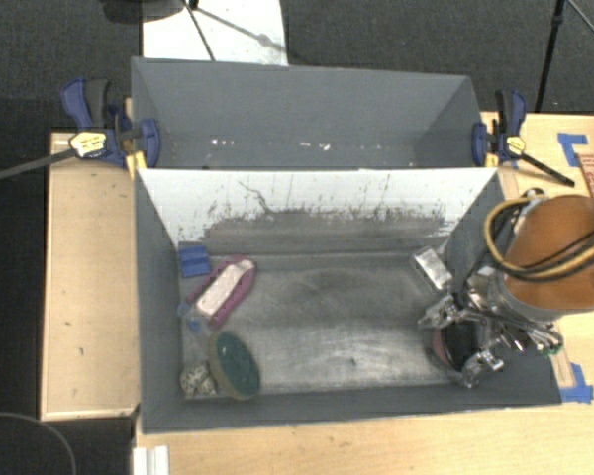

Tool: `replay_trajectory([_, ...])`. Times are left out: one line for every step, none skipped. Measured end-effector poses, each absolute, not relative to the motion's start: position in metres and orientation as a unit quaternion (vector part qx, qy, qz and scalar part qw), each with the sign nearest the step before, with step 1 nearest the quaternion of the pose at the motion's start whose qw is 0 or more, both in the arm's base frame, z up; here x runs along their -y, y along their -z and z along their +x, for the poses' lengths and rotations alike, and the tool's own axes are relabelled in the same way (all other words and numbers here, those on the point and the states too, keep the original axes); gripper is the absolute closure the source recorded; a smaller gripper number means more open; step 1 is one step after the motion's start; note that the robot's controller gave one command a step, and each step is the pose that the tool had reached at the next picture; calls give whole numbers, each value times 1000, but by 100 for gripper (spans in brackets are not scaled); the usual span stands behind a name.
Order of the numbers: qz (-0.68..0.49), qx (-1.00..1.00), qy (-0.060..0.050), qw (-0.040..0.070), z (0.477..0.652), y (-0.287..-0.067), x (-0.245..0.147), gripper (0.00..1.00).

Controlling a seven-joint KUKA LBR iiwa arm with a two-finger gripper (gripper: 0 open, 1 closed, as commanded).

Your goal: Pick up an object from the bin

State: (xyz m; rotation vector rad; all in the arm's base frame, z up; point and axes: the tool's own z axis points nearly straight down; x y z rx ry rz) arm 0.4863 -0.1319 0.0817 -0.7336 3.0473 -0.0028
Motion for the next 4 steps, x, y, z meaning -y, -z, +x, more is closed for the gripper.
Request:
replay_trajectory([-191,-982,-5,7,494,-92,143,0])
replay_trajectory([-189,-982,-6,8,495,-93,141,100])
replay_trajectory([-208,-978,1,5,500,-227,120,100])
replay_trajectory([-205,-979,0,1,498,-223,121,0])
